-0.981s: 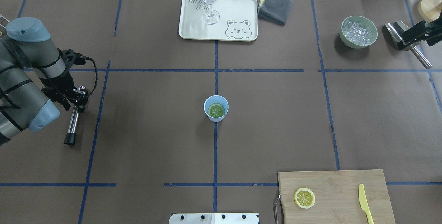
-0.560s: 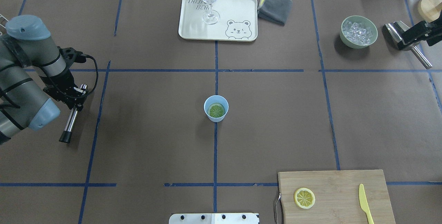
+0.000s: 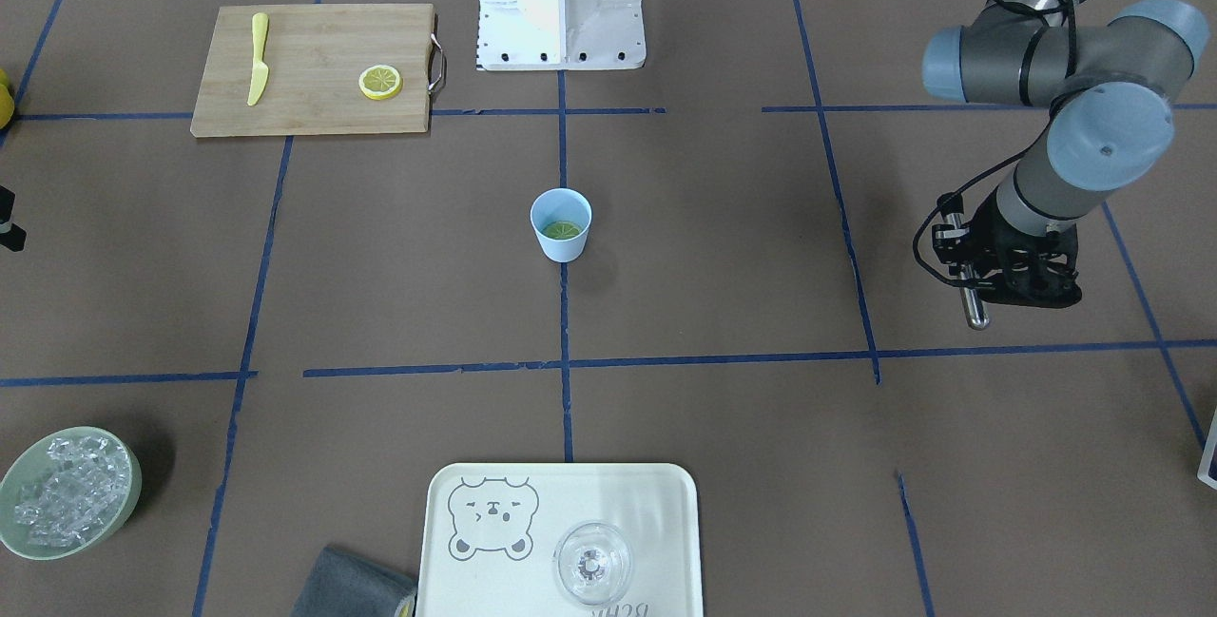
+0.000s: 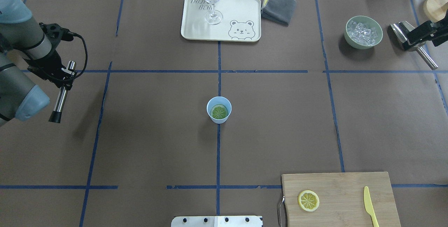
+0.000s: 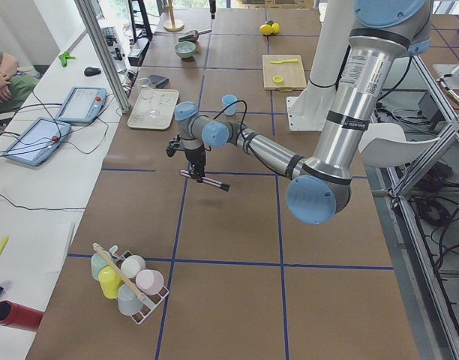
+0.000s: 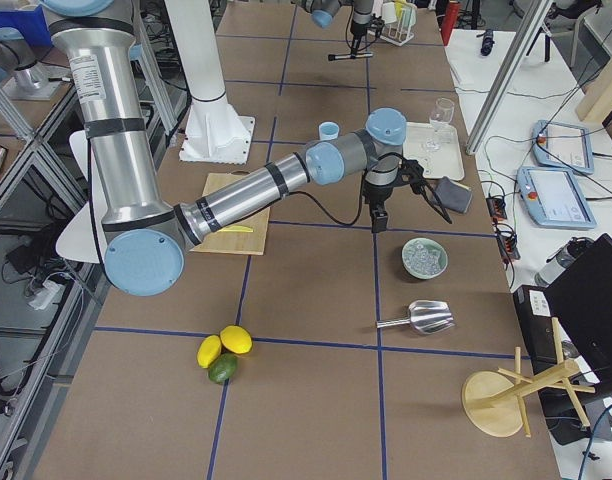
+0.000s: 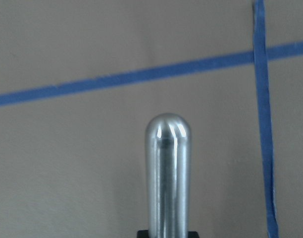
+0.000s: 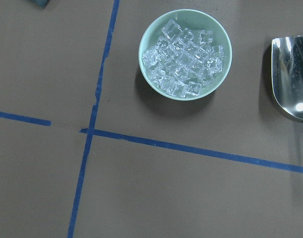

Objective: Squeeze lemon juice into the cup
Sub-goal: 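Lift the steel muddler upright and carry it toward the blue cup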

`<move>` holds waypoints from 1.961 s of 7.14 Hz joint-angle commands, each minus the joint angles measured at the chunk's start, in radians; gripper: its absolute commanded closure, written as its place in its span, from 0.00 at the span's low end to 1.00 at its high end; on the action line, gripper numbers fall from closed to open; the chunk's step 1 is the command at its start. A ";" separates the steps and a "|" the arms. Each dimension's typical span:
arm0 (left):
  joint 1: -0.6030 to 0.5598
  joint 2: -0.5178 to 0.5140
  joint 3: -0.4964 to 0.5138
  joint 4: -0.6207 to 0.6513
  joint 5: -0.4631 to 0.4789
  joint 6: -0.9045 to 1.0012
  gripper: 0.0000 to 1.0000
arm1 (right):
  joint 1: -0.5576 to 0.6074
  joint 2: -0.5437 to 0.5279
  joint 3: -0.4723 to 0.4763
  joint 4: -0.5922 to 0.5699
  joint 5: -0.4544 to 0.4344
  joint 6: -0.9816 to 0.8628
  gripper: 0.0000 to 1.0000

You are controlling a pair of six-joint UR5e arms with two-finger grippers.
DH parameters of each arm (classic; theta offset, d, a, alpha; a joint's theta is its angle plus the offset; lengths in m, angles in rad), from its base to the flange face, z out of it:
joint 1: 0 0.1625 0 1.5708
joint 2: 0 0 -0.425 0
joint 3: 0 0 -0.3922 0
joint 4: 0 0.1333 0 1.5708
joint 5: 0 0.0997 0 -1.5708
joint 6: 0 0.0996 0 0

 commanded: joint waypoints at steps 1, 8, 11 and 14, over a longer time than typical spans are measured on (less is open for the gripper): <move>-0.009 -0.049 -0.108 -0.010 0.100 -0.093 1.00 | 0.000 -0.001 -0.008 0.000 0.000 0.002 0.00; 0.186 -0.202 -0.317 -0.089 0.516 -0.415 1.00 | -0.001 -0.006 -0.023 0.000 0.000 0.005 0.00; 0.230 -0.202 -0.262 -0.307 0.540 -0.411 1.00 | 0.000 -0.005 -0.035 0.000 0.000 0.002 0.00; 0.264 -0.196 -0.259 -0.663 0.568 -0.418 1.00 | 0.029 -0.024 -0.049 0.002 -0.006 -0.002 0.00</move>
